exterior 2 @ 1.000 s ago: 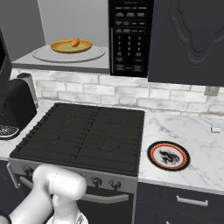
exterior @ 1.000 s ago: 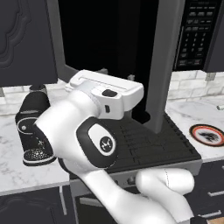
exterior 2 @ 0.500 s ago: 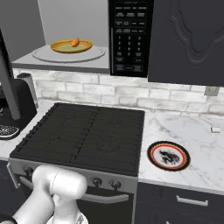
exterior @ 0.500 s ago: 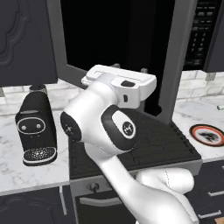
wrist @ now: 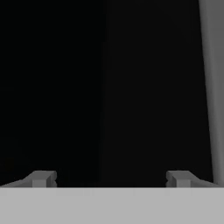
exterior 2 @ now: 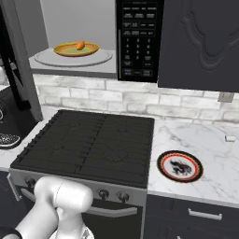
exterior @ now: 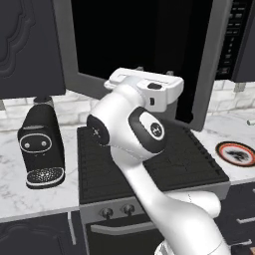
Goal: Pick the carrot from the counter and place it in the microwave. Then turn on the microwave.
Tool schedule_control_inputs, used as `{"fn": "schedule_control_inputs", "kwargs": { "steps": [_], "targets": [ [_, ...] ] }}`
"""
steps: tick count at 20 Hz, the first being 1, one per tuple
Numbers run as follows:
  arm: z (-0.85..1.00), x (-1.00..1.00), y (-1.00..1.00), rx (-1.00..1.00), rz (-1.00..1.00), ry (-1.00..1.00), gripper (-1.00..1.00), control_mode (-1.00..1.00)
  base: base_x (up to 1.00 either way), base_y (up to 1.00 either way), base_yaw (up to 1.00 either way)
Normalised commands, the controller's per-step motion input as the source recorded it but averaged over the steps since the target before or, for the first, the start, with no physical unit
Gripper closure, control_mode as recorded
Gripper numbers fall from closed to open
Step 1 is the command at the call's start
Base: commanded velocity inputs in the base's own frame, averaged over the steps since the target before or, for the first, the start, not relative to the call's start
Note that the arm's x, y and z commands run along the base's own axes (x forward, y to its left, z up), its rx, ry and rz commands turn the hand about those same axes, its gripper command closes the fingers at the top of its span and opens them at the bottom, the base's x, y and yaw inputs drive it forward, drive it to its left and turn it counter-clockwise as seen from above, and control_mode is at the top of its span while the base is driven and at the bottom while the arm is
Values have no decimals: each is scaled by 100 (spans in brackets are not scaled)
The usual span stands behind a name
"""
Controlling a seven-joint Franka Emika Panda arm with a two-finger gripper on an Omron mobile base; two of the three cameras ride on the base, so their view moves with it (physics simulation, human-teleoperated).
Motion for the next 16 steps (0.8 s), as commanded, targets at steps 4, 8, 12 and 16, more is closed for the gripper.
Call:
{"fn": "schedule_control_inputs", "kwargs": {
  "steps": [4, 8, 12, 16],
  "targets": [
    [0, 44, -22, 0, 0, 0, -100, -100, 0, 0, 0],
    [0, 45, -23, 0, 0, 0, -100, -100, 0, 0, 0],
    [0, 46, -22, 0, 0, 0, -100, -100, 0, 0, 0],
    [0, 45, -22, 0, 0, 0, -100, -100, 0, 0, 0]
  ]
}}
